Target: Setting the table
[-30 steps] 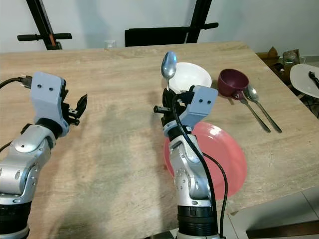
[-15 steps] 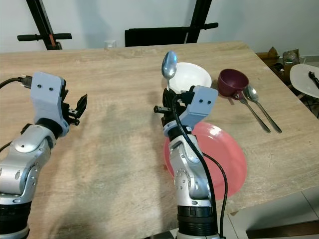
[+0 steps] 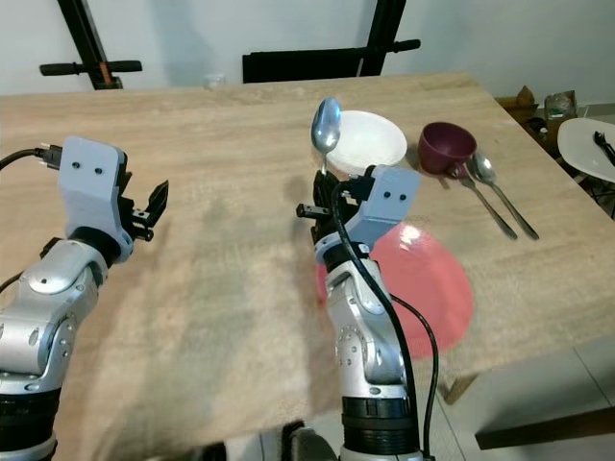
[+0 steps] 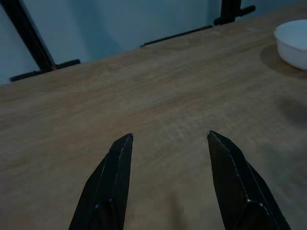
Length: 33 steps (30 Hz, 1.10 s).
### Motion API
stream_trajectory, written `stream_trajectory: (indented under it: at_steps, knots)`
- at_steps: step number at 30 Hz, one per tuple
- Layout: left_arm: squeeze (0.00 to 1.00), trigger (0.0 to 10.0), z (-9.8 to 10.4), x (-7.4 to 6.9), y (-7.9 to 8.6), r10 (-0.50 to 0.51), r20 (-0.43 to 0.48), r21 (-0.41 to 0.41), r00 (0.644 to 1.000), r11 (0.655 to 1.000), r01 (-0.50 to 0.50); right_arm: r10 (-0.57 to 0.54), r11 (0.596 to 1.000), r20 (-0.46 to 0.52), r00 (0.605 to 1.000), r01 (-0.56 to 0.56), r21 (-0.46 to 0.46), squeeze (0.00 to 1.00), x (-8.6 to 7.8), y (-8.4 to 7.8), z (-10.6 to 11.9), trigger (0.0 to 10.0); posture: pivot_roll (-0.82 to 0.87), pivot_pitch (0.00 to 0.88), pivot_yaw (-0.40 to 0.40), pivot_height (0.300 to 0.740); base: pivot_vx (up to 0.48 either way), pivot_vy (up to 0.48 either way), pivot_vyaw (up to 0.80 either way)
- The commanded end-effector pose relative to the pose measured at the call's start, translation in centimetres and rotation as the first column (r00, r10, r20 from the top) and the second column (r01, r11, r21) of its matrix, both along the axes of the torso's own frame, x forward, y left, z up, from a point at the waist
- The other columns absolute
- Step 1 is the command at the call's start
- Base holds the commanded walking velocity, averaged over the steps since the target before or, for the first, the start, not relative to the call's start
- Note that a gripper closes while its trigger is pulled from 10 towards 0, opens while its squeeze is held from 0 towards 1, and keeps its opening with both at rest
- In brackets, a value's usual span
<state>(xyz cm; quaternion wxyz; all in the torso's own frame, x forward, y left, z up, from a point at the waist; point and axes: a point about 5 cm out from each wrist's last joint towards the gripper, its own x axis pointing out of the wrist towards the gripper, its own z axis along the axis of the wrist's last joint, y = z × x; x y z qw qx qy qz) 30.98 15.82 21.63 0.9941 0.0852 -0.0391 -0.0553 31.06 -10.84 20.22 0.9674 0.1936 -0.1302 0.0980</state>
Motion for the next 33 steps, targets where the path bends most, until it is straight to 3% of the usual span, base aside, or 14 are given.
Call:
stream_trajectory:
  at_steps: [1, 23, 33]
  knots:
    - [0.0, 10.0, -0.64, -0.02, -0.08, 0.0, -0.026, -0.001, 1.0, 1.0, 0.0, -0.008, 1.0, -0.004, 1.0, 0.008, -0.009, 0.0, -0.04, -0.07, -0.21, 10.0, -0.05, 0.061, 0.034, 0.74, -0.398, 0.0, 0.0]
    - [0.0, 10.0, -0.63, 0.11, -0.27, -0.008, -0.026, -0.001, 1.0, 1.0, 0.008, -0.011, 1.0, -0.004, 1.0, 0.011, -0.008, 0.0, -0.04, -0.09, -0.29, 10.0, -0.05, 0.056, 0.035, 0.74, -0.394, 0.0, 0.0]
    - [0.0, 10.0, -0.63, 0.07, -0.43, -0.016, -0.035, -0.017, 0.999, 1.0, 0.016, -0.011, 1.0, -0.003, 1.0, 0.011, -0.005, 0.0, -0.12, 0.0, -0.32, 10.0, -0.05, 0.061, 0.039, 0.74, 0.0, 0.0, 0.0]
